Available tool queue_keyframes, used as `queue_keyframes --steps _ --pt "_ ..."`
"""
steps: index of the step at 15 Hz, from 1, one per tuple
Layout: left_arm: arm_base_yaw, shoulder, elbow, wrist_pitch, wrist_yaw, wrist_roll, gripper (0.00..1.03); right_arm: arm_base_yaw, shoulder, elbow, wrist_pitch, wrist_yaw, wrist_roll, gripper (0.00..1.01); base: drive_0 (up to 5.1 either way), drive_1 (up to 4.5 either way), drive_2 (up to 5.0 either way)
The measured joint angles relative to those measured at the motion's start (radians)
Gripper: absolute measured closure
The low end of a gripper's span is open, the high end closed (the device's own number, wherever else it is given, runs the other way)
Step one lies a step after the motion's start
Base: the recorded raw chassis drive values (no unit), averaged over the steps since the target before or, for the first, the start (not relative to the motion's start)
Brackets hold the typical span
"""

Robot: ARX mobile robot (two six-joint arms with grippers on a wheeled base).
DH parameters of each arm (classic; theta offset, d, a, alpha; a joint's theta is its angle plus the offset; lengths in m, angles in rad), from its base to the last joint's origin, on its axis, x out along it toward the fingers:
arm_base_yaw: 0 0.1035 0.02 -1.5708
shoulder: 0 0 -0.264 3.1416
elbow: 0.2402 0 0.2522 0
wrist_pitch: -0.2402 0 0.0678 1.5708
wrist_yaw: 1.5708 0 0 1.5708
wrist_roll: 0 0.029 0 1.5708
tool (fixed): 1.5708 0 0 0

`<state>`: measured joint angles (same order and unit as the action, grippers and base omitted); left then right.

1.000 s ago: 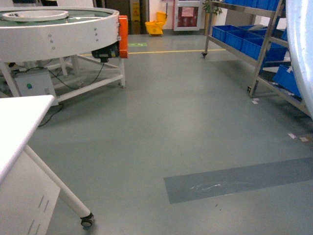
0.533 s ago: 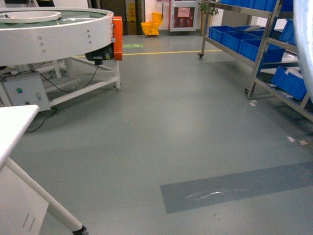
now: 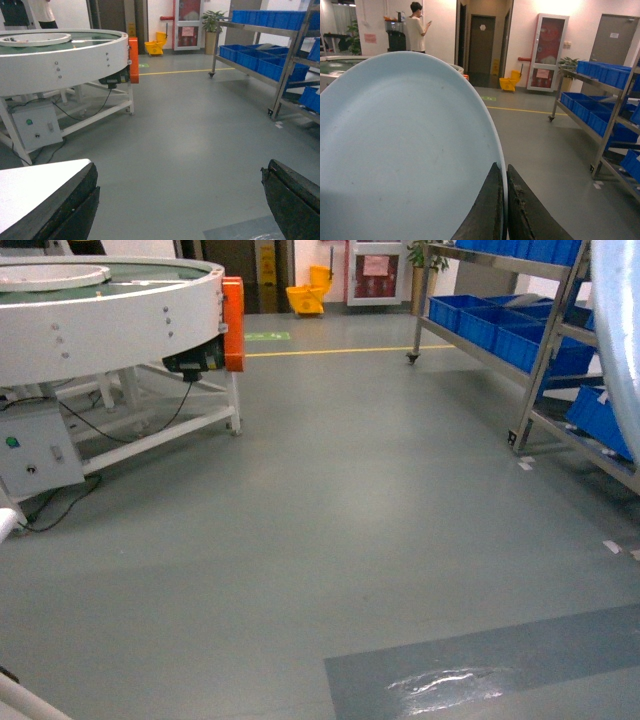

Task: Place blue tray on left shelf second layer neatly

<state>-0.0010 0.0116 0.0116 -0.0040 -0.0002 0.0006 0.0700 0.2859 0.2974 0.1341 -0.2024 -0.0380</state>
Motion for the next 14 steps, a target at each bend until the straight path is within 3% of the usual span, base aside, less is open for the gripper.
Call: queue_keyframes --steps 14 --pt "0.0 0.0 0.0 0.0 -0.001 0.0 0.05 0.0 0.0 0.0 -0.002 0.0 0.0 0.99 0.0 4.28 -4.4"
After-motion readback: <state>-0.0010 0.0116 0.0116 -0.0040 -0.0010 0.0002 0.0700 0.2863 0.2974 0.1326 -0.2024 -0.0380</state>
